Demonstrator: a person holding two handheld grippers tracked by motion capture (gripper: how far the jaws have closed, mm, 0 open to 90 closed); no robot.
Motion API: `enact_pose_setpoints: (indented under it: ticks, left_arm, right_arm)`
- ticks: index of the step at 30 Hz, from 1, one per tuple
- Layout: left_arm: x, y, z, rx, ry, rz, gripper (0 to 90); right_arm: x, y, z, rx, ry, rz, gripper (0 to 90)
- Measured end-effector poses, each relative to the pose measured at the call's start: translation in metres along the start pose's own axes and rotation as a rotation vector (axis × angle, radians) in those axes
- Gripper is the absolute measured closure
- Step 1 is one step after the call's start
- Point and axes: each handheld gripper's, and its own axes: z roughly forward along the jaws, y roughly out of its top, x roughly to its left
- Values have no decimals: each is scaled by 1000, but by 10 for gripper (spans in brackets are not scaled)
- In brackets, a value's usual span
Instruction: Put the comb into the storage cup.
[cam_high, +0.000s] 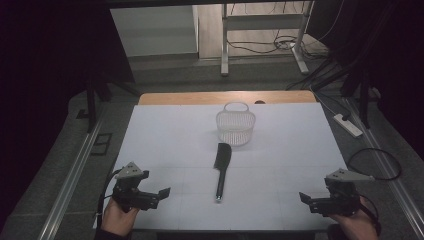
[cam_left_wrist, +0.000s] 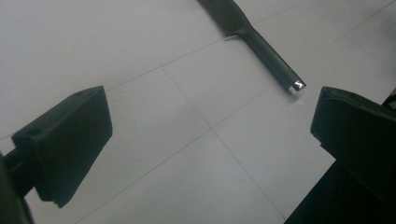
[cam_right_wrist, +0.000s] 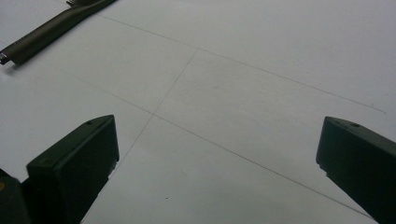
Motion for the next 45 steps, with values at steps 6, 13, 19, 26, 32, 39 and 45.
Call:
enact_pose_setpoints:
  ticks: [6, 13, 19, 26, 32, 39, 45]
  left_arm:
    - [-3, 9, 10, 21, -16, 13, 0]
    - [-6, 17, 22, 41, -31, 31, 0]
    - [-10, 24, 30, 52, -40, 48, 0]
    - [-13, 30, 42, 70, -62, 58, 0]
    - [-15, 34, 50, 84, -68, 67, 0]
    - [-20, 41, 62, 96, -76, 88, 0]
    - [-23, 48, 72, 102, -90, 99, 0]
  right_arm:
    - [0, 0, 0, 0, 0, -1, 0]
    - [0, 0, 0, 1, 0, -1, 0]
    - [0, 0, 0, 1, 0, -1, 0]
    - [0, 0, 0, 1, 1, -2, 0]
    - [0, 0, 0, 4, 1, -3, 0]
    - [0, 0, 1, 6, 1, -4, 0]
    - [0, 0, 1, 8, 2, -4, 0]
